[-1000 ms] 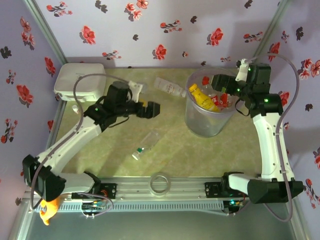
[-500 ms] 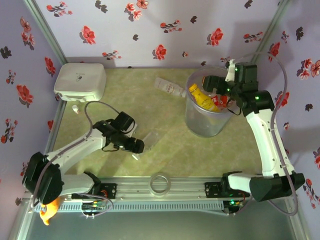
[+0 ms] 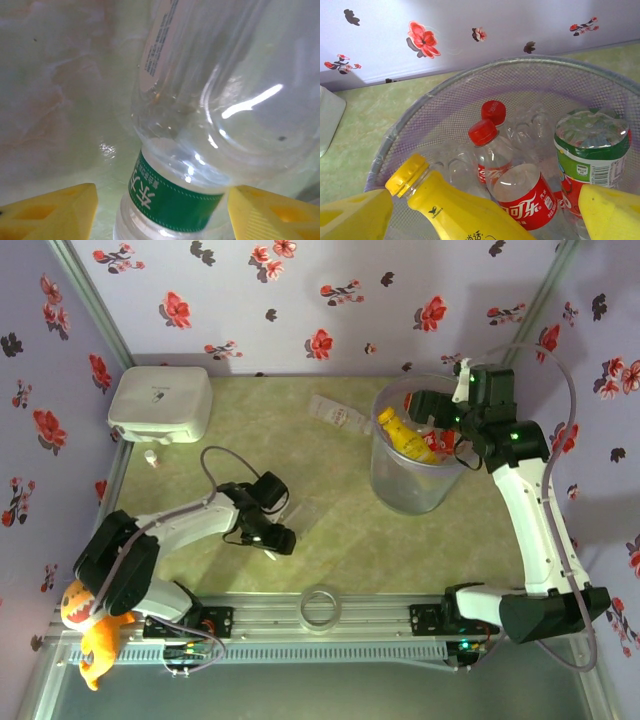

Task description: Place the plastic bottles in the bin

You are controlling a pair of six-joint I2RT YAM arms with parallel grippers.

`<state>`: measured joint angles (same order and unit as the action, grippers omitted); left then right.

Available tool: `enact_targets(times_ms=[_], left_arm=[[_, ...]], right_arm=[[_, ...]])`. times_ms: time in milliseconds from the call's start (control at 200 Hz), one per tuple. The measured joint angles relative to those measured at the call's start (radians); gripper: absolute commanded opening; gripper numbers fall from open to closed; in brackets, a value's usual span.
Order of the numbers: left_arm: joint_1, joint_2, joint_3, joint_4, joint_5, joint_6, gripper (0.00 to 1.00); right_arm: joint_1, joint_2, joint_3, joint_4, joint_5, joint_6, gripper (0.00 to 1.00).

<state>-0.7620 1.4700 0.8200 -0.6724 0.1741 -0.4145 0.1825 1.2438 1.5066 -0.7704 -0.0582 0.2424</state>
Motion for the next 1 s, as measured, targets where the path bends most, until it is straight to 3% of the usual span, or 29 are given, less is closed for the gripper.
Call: enact_targets(times_ms=[280,800,1000], left_arm=[[-0.009,0.066,0.010,0.016,-0.026,-0.006,0.46],[-0.005,0.058,0.063,0.043,-0.082,-0.027,0.28],[0.013,0.004,0.137,0.108,-0.122,-0.040,0.22]], right_arm=[[0.000,0.000,0.000,-0.017,0.011,-0.007,0.96],[0.002,-0.014,0.000,-0.027,-0.002,-0.012,0.93],[0.066,-0.006,0.000,0.003,-0.046,0.032,0.91]])
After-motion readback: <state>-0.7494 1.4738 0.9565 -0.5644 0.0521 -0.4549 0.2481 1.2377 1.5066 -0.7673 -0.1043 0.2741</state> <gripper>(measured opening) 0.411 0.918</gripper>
